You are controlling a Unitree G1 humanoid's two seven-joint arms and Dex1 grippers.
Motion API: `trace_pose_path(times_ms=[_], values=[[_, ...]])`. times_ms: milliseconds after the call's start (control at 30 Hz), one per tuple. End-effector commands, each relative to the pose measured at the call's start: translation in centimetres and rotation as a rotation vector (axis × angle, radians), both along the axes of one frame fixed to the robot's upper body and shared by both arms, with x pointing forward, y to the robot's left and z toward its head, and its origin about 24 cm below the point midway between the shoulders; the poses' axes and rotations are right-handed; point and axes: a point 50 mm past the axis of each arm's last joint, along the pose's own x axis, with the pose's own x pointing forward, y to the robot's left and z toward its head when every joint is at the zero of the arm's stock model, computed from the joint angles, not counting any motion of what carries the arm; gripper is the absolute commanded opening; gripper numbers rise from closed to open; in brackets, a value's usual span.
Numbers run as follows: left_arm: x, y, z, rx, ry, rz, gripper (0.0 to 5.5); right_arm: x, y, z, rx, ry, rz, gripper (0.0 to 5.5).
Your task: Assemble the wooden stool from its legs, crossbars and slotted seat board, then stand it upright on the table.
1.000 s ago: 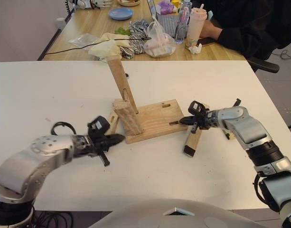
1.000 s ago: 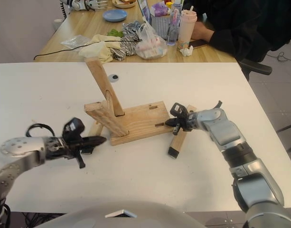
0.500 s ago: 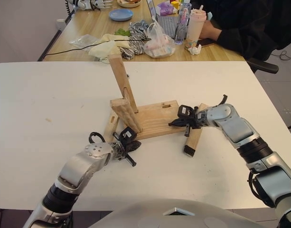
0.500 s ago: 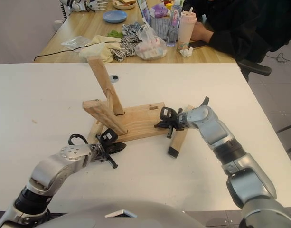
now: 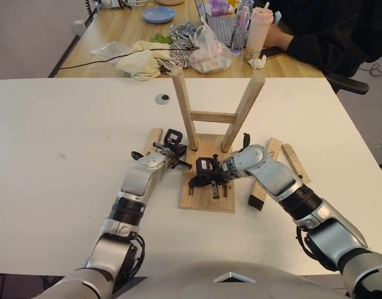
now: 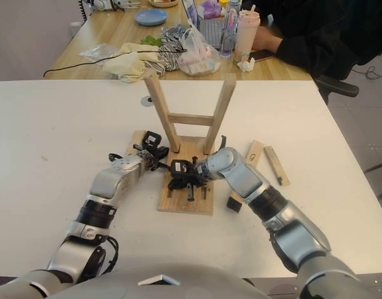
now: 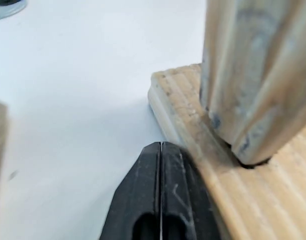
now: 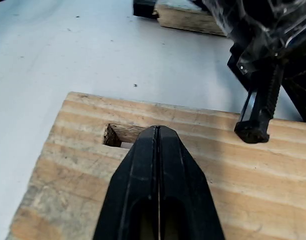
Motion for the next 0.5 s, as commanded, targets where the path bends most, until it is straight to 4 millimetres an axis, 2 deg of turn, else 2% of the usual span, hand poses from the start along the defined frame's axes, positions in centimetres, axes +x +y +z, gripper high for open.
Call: trace_pose_path(times_ms=[33, 133, 200, 300, 400, 500], values=[[-0.9, 1.5, -0.5, 0.008, 0.008, 0.042, 0.00, 1.1, -3.0, 0.8, -0.022, -0.021, -0.150, 0.01], [-2.8, 3.3, -1.0, 0.046, 0.028, 0.053, 0.00, 1.6, -4.5, 1.3, -0.051, -0.070, -0.199, 0.01], [-3.7, 4.0, -0.5, 0.057, 0.023, 0.041, 0.00, 2.1, -5.0, 3.1, 0.022, -0.095, -0.266, 0.01], [-4.6, 3.4, 0.4, 0.040, 0.030, -0.023, 0.00, 3.2, -7.5, 5.9, 0.095, -0.140, -0.421, 0.01], [-6.4, 2.0, 0.3, 0.017, 0.073, -0.094, 0.00, 3.6, -11.5, 7.1, 0.055, -0.155, -0.560, 0.42], [-7.4, 1.0, 0.1, -0.008, 0.102, -0.116, 0.00, 3.2, -17.2, 6.6, -0.063, -0.127, -0.753, 0.90]])
